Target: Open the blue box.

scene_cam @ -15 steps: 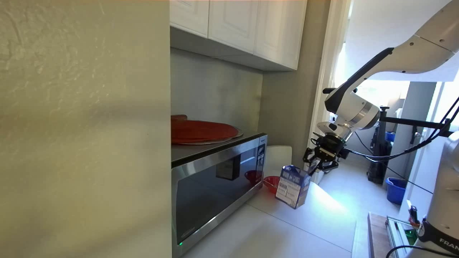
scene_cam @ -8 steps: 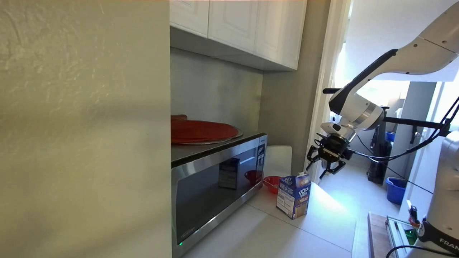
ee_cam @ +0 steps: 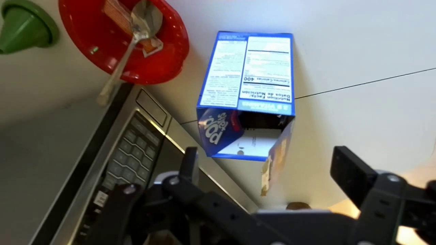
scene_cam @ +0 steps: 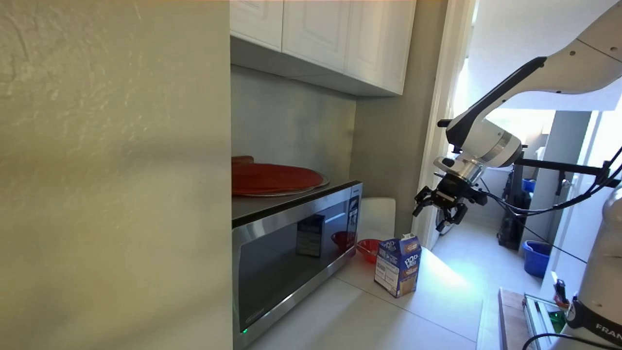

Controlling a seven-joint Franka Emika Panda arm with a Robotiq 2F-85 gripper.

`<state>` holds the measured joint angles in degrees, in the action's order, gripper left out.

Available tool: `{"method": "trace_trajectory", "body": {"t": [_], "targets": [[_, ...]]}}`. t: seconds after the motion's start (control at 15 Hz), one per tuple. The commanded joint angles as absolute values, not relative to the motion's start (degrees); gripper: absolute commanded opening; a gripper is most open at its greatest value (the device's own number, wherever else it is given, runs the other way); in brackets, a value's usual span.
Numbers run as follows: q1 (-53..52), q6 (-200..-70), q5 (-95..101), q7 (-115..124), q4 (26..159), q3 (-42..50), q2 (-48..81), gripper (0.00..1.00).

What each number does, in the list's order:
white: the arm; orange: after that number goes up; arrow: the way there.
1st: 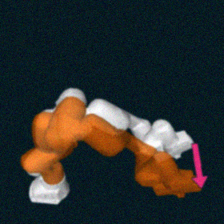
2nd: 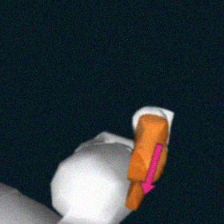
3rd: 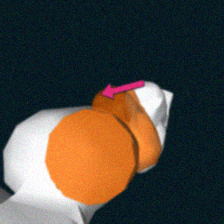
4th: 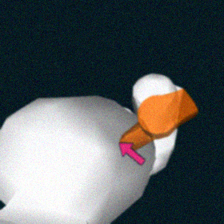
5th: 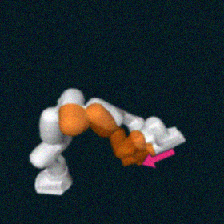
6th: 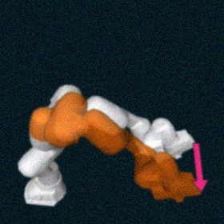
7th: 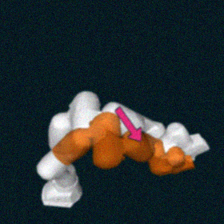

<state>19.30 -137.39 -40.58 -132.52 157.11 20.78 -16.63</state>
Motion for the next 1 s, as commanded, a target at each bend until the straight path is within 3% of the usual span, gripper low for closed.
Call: {"method": "trace_trajectory", "body": {"t": [0.0, 0.47, 0.53, 0.93], "targets": [[28.8, -140.3, -38.0, -117.2, 159.3, 8.1, -21.1, 1.00], [50.1, -134.5, -38.0, -88.2, 156.8, -21.3, -25.0, 1.00], [34.9, -140.1, -35.4, -92.2, 157.4, -5.7, -20.8, 1.00], [38.5, -138.7, -34.5, -86.1, 157.3, -10.3, -22.3, 1.00]]}}
